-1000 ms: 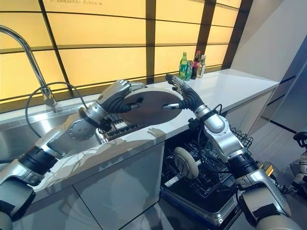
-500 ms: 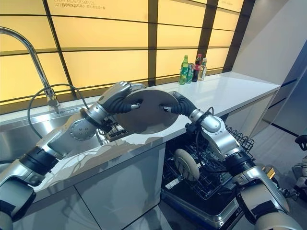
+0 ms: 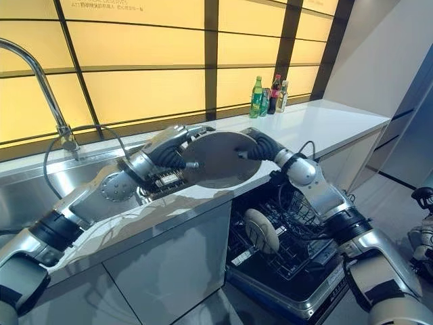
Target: Pick up plates and place into dishwasher.
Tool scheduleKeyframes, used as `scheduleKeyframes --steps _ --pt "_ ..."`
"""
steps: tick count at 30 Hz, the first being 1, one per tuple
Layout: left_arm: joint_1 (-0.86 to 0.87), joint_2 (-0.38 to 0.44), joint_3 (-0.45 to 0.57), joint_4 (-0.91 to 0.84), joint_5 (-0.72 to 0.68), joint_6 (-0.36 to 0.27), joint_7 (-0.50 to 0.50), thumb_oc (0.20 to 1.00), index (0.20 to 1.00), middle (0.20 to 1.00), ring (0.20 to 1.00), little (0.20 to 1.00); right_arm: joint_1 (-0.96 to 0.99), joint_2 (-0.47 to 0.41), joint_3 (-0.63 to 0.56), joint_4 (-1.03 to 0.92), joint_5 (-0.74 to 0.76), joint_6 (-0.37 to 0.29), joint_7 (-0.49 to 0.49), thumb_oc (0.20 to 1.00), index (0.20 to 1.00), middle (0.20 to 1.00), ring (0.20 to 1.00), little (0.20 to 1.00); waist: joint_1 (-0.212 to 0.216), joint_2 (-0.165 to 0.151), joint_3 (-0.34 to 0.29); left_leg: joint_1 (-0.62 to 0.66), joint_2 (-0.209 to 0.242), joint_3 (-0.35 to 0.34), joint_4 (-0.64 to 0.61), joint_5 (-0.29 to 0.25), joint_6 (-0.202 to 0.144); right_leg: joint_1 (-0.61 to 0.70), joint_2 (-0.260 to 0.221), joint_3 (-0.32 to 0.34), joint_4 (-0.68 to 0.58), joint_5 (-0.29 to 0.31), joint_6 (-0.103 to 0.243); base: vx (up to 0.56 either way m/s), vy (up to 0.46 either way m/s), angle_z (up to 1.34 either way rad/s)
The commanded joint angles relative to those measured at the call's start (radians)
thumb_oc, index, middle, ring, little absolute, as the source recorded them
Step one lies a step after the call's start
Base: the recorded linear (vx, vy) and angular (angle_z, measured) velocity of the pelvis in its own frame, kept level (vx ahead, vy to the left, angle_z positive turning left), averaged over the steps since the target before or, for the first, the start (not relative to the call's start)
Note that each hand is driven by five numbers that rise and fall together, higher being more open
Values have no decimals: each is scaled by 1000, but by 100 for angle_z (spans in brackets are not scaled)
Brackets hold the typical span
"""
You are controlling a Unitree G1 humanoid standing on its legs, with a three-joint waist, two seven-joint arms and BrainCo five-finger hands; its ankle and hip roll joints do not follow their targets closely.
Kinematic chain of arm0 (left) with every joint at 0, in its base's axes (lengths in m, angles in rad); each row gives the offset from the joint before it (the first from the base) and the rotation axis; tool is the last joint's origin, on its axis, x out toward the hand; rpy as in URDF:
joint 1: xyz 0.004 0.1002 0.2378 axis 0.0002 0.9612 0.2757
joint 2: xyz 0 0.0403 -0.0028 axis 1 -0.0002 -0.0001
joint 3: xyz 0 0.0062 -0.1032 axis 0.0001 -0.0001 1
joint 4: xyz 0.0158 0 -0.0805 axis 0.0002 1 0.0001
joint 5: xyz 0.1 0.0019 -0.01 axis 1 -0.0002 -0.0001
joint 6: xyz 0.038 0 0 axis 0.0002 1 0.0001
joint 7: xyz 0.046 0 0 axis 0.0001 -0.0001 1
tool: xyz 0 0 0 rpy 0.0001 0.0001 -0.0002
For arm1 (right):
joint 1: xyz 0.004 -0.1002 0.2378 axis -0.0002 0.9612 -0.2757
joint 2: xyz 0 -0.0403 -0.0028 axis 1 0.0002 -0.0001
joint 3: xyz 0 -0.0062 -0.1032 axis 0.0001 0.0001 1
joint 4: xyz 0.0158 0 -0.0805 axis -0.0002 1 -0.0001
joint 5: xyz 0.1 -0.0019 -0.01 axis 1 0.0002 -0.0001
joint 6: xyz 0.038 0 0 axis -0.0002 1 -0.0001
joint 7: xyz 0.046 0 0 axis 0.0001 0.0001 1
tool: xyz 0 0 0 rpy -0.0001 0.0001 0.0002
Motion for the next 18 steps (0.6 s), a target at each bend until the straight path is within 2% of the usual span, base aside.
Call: scheduleKeyframes --steps 1,5,12,15,18 --pt "28 20 120 -101 -133 -25 -45 1000 1000 1000 1000 1000 -5 -158 -123 90 -77 62 -138 200 200 200 200 200 17 28 98 52 -65 54 13 -202 47 33 -3 37 15 -132 65 -26 -48 0" --pt "130 29 174 -131 -185 -29 -71 1000 1000 1000 1000 1000 61 -219 -207 141 -106 90 -212 200 200 200 200 200 24 26 126 35 -63 52 13 -197 48 15 0 40 18 -127 67 -61 -60 -3" --pt "228 -4 202 -161 -253 5 -91 1000 1000 1000 1000 1000 90 -275 -252 262 -132 151 -310 200 200 200 200 200 36 27 165 2 -59 47 15 -187 44 -13 -1 30 20 -119 68 -47 -60 -3" --pt "259 -20 196 -170 -314 -4 -143 1000 1000 1000 1000 1000 75 -271 -242 314 -99 169 -331 200 200 200 200 200 45 33 187 -18 -59 42 18 -184 41 -30 -3 26 21 -117 68 -75 -41 1" --pt "279 -34 181 -200 -450 1 -220 1000 1000 1000 1000 1000 38 -259 -221 353 -48 185 -356 200 200 200 200 200 54 47 218 -41 -58 37 23 -177 39 -48 -6 21 25 -116 64 -97 -24 3"
